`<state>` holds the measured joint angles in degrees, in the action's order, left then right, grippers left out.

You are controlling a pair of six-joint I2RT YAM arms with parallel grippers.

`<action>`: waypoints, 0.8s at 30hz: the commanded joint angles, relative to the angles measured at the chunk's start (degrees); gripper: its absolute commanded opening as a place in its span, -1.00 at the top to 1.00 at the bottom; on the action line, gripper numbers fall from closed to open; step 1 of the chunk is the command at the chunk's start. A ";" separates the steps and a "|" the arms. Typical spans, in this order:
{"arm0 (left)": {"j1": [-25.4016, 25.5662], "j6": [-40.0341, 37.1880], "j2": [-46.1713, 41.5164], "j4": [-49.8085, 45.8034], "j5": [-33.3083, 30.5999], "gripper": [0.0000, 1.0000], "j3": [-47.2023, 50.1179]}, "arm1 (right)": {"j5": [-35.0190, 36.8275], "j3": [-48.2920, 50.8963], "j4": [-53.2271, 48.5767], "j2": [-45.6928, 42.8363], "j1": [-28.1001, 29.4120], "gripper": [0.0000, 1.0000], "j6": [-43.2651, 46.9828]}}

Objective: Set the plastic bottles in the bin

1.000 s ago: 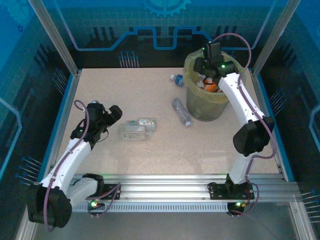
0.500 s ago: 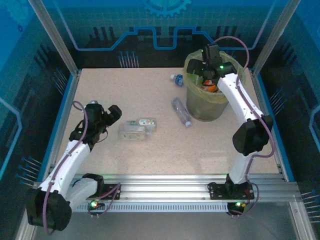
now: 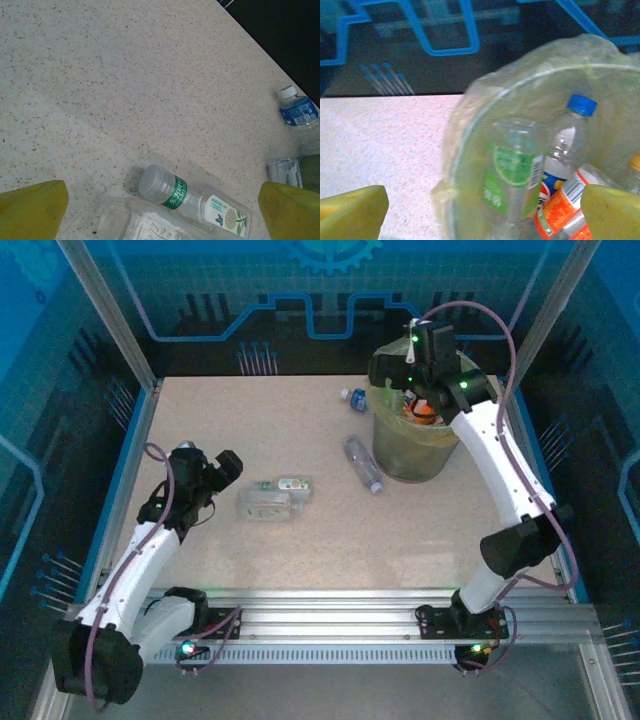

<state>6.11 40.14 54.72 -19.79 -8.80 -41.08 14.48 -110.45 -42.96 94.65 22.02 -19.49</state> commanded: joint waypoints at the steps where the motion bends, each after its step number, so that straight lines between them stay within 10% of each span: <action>1: -0.75 0.00 -1.35 -1.73 -0.67 -0.98 -0.43 | -0.13 0.31 -1.67 -2.39 4.34 -0.99 6.74; 24: -0.75 1.26 -2.42 -4.14 -1.14 -0.98 0.47 | 14.75 4.65 -9.12 11.43 23.28 -0.96 16.61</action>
<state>6.11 40.58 53.28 -22.87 -8.86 -41.08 24.34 -106.65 -48.69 104.20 44.64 -3.55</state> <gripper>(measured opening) 0.989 0.982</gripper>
